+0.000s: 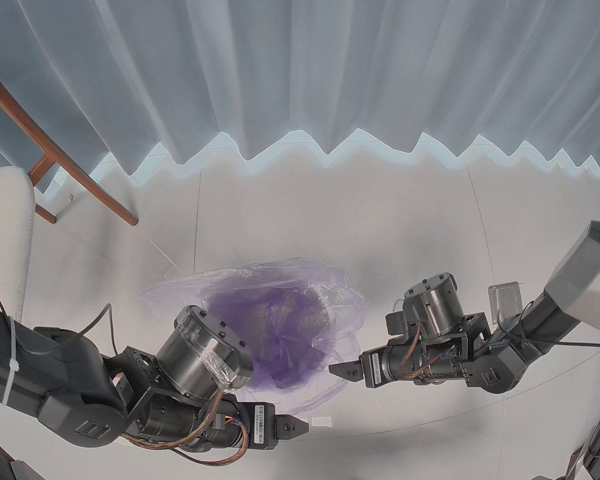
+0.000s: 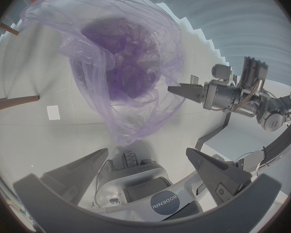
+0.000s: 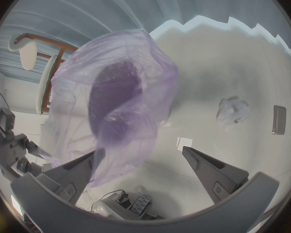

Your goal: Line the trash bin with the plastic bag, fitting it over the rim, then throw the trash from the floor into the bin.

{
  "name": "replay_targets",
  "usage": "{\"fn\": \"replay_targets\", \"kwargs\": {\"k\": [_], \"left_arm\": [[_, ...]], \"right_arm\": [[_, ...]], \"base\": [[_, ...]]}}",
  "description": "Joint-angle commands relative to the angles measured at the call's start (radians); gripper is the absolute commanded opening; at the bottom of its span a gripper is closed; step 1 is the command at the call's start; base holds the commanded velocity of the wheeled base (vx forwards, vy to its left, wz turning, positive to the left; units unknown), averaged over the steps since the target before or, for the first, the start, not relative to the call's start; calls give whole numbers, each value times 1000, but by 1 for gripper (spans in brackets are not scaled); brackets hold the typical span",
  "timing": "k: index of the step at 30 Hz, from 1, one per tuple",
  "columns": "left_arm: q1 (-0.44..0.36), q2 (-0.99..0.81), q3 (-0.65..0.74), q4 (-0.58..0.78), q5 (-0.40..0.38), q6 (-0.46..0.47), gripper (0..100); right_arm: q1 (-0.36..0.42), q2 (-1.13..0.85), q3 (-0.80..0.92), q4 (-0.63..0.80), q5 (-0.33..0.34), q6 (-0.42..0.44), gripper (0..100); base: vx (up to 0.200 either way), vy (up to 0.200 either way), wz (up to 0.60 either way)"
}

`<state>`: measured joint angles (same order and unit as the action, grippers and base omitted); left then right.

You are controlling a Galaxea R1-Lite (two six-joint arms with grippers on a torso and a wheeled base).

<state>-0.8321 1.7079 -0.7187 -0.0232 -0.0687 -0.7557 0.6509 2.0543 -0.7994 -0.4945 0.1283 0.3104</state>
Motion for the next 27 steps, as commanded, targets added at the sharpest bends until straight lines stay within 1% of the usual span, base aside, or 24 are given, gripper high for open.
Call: {"fn": "replay_targets", "kwargs": {"k": [1,4,8,9,10,14,15,17,18,19,23,25,26,27], "left_arm": [[1,-11,10,0,0,-1,100],[5,-20,12,2,0,-1,100],[7,-20,12,0,0,-1,100],[7,-20,12,0,0,-1,100],[5,-20,12,-1,0,-1,100],[5,-22,10,0,0,-1,100],[5,-22,12,0,0,-1,100],[5,-24,12,0,1,-1,100],[5,-24,12,0,0,-1,100],[5,-28,12,0,1,-1,100],[5,-28,12,0,0,-1,100],[5,-28,12,-1,1,-1,100],[5,-28,12,-1,1,-1,100],[5,-28,12,-1,1,-1,100]], "right_arm": [[-42,40,134,-99,-1,-11,100],[-68,33,223,-157,-1,-42,100],[-134,40,316,-233,-1,-114,100],[-140,41,324,-236,-1,-119,100],[-163,46,358,-260,-1,-136,100],[-181,44,428,-309,1,-129,100],[-189,37,436,-352,4,-125,100],[-192,18,422,-406,5,-94,100],[-192,17,420,-411,5,-90,100],[-191,-26,404,-446,7,-28,100],[-183,-121,342,-446,28,95,100],[-181,-161,299,-437,31,124,100],[-181,-161,299,-437,31,124,100],[-174,-197,253,-414,39,139,100]], "base": [[0,0,0],[0,0,0],[0,0,0],[0,0,0],[0,0,0],[0,0,0],[0,0,0],[0,0,0],[0,0,0],[0,0,0],[0,0,0],[0,0,0],[0,0,0],[0,0,0]]}}
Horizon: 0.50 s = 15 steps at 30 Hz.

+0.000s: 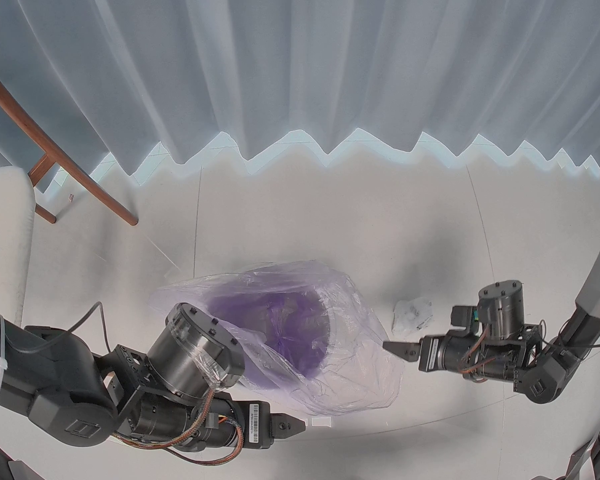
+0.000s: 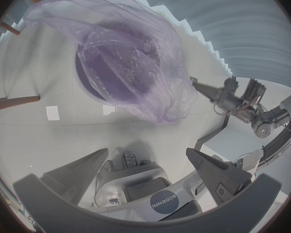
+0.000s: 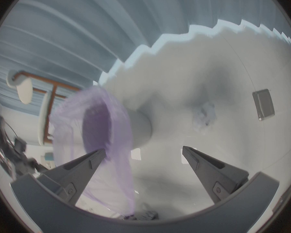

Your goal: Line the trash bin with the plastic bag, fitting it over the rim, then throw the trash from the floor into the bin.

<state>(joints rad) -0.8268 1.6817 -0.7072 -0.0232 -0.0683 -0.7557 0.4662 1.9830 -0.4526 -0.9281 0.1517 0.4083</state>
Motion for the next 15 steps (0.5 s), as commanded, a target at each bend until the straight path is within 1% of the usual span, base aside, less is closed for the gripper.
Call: {"fn": "replay_targets", "kwargs": {"k": [1,3,4,5,7,9,10,11,12,14,15], "left_arm": [[0,-2,0,-1,1,-1,100],[0,-7,0,0,8,-1,100],[0,-8,0,0,15,-1,100],[2,-19,2,0,35,1,100],[5,-34,2,0,45,-1,100],[17,-51,12,-9,48,1,100],[25,-60,15,-11,48,3,100],[25,-62,15,-11,48,3,100],[32,-83,17,-12,50,1,100],[54,-122,22,-12,50,-1,100],[55,-125,22,-12,50,1,100]], "right_arm": [[11,-125,-94,20,16,41,100],[31,-170,-149,57,43,96,100],[35,-179,-158,66,46,112,100],[55,-208,-190,107,51,162,100],[94,-237,-224,184,51,198,100],[144,-254,-244,278,48,208,100],[169,-253,-247,316,42,210,100],[173,-251,-247,321,42,210,100],[224,-237,-253,377,25,222,100],[276,-194,-261,416,-9,276,100],[281,-188,-262,416,-12,282,100]], "base": [[0,0,0],[0,0,0],[0,0,0],[0,0,0],[0,0,0],[0,0,0],[0,0,0],[0,0,0],[0,0,0],[0,0,0],[0,0,0]]}}
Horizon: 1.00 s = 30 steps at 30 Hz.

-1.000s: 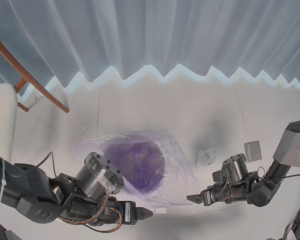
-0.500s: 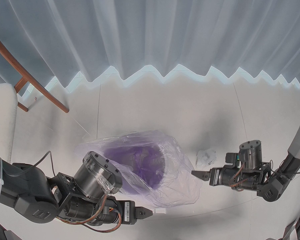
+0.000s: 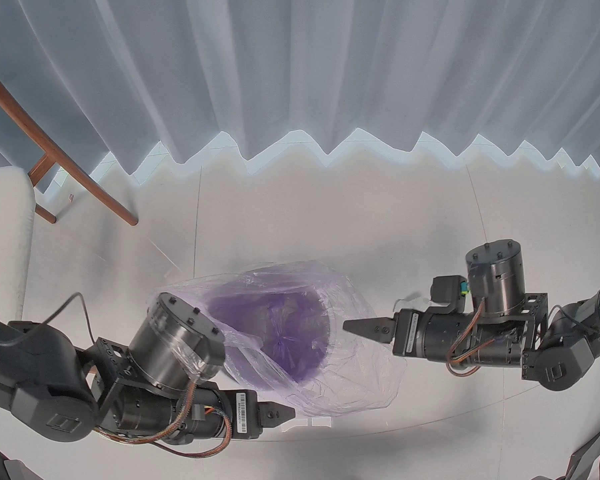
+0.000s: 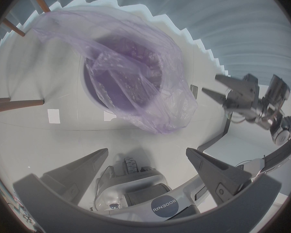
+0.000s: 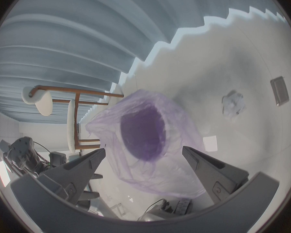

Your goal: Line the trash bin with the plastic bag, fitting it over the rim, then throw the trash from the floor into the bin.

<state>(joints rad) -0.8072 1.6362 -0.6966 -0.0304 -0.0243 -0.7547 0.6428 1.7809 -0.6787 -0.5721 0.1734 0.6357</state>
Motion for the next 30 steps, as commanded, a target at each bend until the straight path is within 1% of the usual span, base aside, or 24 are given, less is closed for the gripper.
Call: {"fn": "replay_targets", "kwargs": {"k": [1,2,3,4,5,9,12,14,17,22,26,29,30], "left_arm": [[56,-101,16,-5,6,0,100],[74,-127,23,-6,6,0,100],[92,-157,31,-16,6,0,100],[92,-157,31,-16,6,0,100],[129,-194,52,-42,4,0,100],[207,-240,118,-109,3,21,100],[264,-259,170,-154,-8,66,100],[280,-276,189,-177,-9,78,100],[290,-294,200,-186,-9,78,100],[309,-299,197,-187,-11,80,100],[312,-299,189,-189,-8,81,100],[364,-299,166,-223,-8,83,100],[393,-300,158,-246,-9,83,100]], "right_arm": [[127,46,-53,66,-61,94,100],[144,84,-70,74,-94,125,100],[155,132,-82,72,-123,134,100],[155,132,-82,72,-123,134,100],[163,187,-94,64,-155,131,100],[160,250,-128,86,-172,127,100],[127,324,-173,109,-192,107,100],[104,358,-220,112,-218,107,100],[83,371,-295,132,-226,111,100],[78,399,-407,230,-230,111,100],[57,446,-496,308,-275,105,100],[55,479,-575,373,-284,105,100],[55,489,-602,400,-285,105,100]], "base": [[0,0,0],[0,0,0],[0,0,0],[0,0,0],[0,0,0],[0,0,0],[0,0,0],[0,0,0],[0,0,0],[0,0,0],[0,0,0],[0,0,0],[0,0,0]]}}
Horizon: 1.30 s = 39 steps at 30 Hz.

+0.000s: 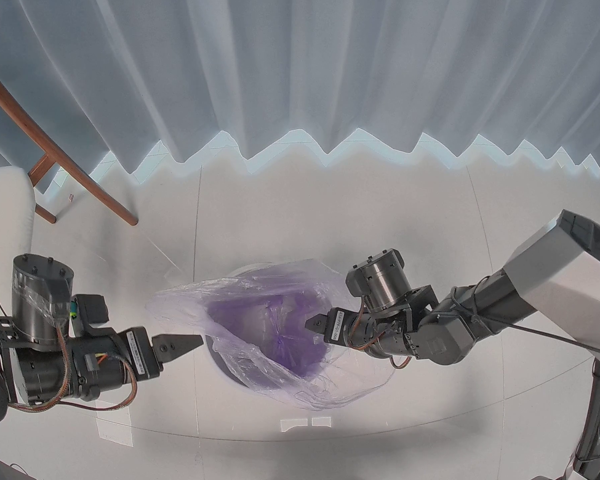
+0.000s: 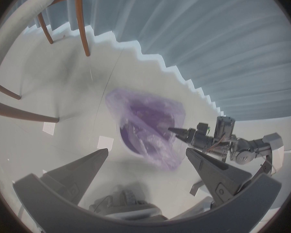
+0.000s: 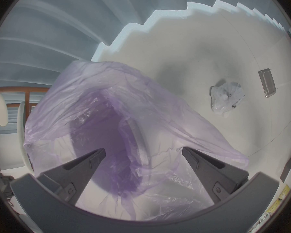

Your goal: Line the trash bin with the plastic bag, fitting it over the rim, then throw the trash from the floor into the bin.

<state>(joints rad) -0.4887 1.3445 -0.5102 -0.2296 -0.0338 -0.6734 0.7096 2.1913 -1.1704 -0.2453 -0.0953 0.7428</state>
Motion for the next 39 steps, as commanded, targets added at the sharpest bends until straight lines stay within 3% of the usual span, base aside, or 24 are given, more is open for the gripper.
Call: {"fn": "replay_targets", "kwargs": {"k": [1,12,13,14,22,30,32,33,35,36,37,39], "left_arm": [[88,-8,-31,-62,0,0,100],[200,-74,-31,-103,0,0,100],[237,-84,-33,-105,-1,-3,100],[262,-88,-34,-105,-1,-5,100],[369,-123,-11,-142,-38,-5,100],[378,-130,-8,-205,-92,-12,100],[377,-143,-7,-249,-106,-15,100],[377,-143,-7,-249,-106,-15,100],[368,-146,-2,-310,-121,-14,100],[368,-146,-2,-310,-121,-14,100],[361,-148,-1,-367,-126,-12,100],[338,-149,-7,-424,-141,-5,100]], "right_arm": [[-10,87,-126,93,-18,-3,100],[5,199,-210,124,-50,-59,100],[8,216,-225,123,-52,-60,100],[7,223,-236,121,-52,-60,0],[25,209,-282,130,-63,-62,0],[39,59,-186,138,-64,-82,0],[36,-76,-94,152,-63,-183,0],[36,-76,-94,152,-63,-183,0],[31,-228,44,195,-55,-309,0],[31,-228,44,195,-55,-309,0],[31,-329,152,213,-46,-376,0],[33,-424,259,215,-24,-430,0]], "base": [[0,0,0],[0,0,0],[0,0,0],[0,0,0],[0,0,0],[0,0,0],[0,0,0],[0,0,0],[0,0,0],[0,0,0],[0,0,0],[0,0,0]]}}
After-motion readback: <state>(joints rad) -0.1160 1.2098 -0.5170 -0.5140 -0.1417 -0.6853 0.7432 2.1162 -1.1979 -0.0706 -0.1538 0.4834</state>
